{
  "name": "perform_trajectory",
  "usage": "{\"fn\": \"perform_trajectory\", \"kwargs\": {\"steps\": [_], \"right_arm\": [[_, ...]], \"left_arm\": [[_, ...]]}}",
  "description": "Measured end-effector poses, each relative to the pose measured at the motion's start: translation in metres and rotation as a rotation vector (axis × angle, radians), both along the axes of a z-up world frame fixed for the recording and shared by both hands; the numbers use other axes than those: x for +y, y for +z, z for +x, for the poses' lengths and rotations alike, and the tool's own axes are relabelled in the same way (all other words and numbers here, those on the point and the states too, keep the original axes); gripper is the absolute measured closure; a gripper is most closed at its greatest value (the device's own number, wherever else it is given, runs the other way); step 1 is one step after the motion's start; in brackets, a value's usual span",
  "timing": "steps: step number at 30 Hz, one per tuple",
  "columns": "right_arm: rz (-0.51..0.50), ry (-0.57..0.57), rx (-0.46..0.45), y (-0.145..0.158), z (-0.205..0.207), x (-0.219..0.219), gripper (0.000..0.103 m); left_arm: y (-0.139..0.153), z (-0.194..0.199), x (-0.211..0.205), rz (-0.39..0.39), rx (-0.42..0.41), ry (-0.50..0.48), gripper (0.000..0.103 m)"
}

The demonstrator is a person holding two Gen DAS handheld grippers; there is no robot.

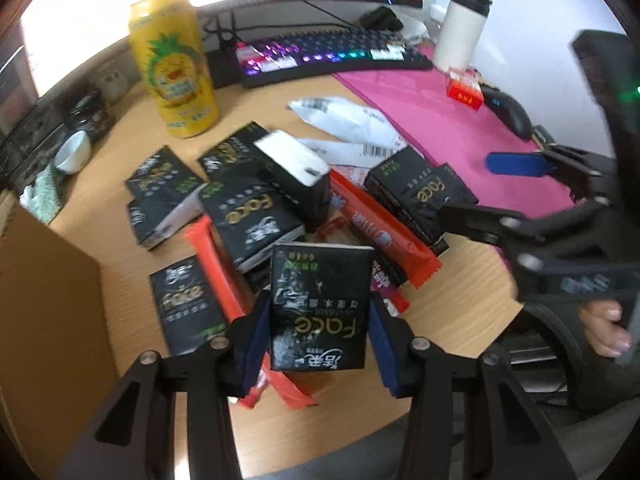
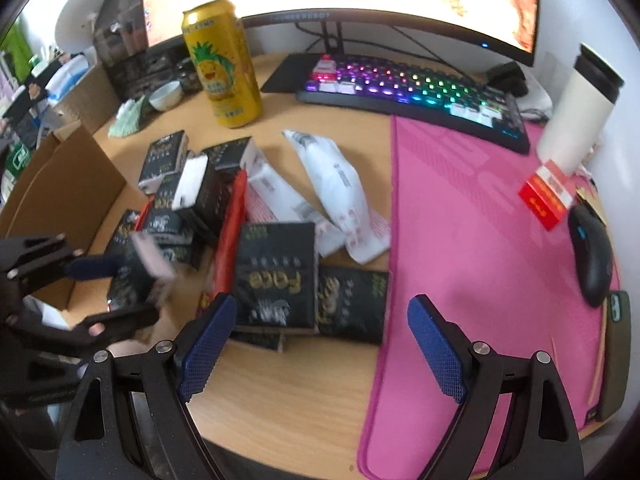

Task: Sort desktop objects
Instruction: 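Grasp a black Face tissue pack with each tool from the pile, then carry both tissue packs to the cardboard box and open both tools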

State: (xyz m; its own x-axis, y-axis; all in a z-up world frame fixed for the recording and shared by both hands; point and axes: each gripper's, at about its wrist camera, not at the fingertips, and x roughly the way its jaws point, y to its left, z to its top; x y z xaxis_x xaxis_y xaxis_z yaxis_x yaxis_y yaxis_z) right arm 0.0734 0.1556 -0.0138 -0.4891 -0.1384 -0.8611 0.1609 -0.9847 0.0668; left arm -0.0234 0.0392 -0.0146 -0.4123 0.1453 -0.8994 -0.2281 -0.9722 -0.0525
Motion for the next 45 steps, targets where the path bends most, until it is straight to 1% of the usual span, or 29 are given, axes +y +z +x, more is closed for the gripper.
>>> {"fn": "perform_trajectory", "kwargs": {"steps": [2,5,8,10,11,12,14,15,18,23,28,30,32,34,36,37,39,41,43,45], "right_arm": [[-0.014,0.004,0.005,-0.002,-0.006,-0.004,0.014],[-0.012,0.022,-0.015,-0.008,-0.015,-0.012,0.015],[-0.003,0.047,-0.017,-0.01,-0.017,-0.022,0.017],[0.023,0.051,-0.013,-0.012,-0.019,-0.026,0.018],[0.045,0.053,-0.013,-0.014,-0.02,-0.029,0.027],[0.045,0.056,-0.013,-0.015,-0.02,-0.029,0.031],[0.014,0.061,-0.027,-0.016,-0.022,-0.026,0.056],[0.008,0.058,-0.043,-0.017,-0.023,-0.025,0.056],[-0.004,0.058,-0.045,-0.017,-0.023,-0.021,0.056],[-0.006,0.064,-0.032,-0.009,-0.019,-0.019,0.056],[0.0,0.105,-0.018,0.003,-0.013,-0.029,0.056],[-0.002,0.136,-0.015,0.008,-0.012,-0.037,0.056],[-0.022,0.177,-0.014,0.016,-0.012,-0.047,0.056],[-0.048,0.23,-0.006,0.028,-0.012,-0.061,0.056],[-0.07,0.292,0.02,0.045,-0.011,-0.081,0.056],[-0.078,0.322,0.035,0.052,-0.011,-0.093,0.056],[-0.099,0.399,0.063,0.069,-0.011,-0.123,0.056],[-0.129,0.479,0.074,0.08,-0.01,-0.155,0.056],[-0.156,0.555,0.079,0.09,-0.008,-0.189,0.056],[-0.169,0.617,0.091,0.098,-0.005,-0.223,0.056]], "left_arm": [[0.003,0.004,-0.008,0.013,0.002,0.026,0.051],[0.003,0.007,-0.018,0.026,0.002,0.048,0.051],[0.0,0.007,-0.024,0.039,-0.003,0.062,0.051],[-0.002,0.005,-0.025,0.048,-0.005,0.063,0.051],[-0.003,0.005,-0.025,0.051,-0.005,0.064,0.051],[-0.003,0.004,-0.024,0.054,-0.004,0.062,0.051],[-0.006,0.003,-0.025,0.056,-0.006,0.065,0.051],[-0.007,0.003,-0.025,0.055,-0.009,0.067,0.051],[-0.005,0.003,-0.029,0.071,-0.011,0.071,0.051],[0.004,0.005,-0.039,0.11,-0.001,0.095,0.051],[0.022,0.011,-0.049,0.127,0.029,0.109,0.051],[0.035,0.017,-0.057,0.152,0.049,0.112,0.051],[0.05,0.023,-0.063,0.158,0.079,0.116,0.051],[0.069,0.033,-0.073,0.174,0.115,0.119,0.051],[0.09,0.045,-0.091,0.209,0.158,0.138,0.051],[0.102,0.053,-0.104,0.216,0.187,0.163,0.051],[0.114,0.063,-0.129,0.209,0.217,0.228,0.051],[0.12,0.073,-0.155,0.187,0.236,0.316,0.051],[0.117,0.082,-0.183,0.169,0.231,0.399,0.051],[0.11,0.087,-0.2,0.161,0.216,0.444,0.051]]}}
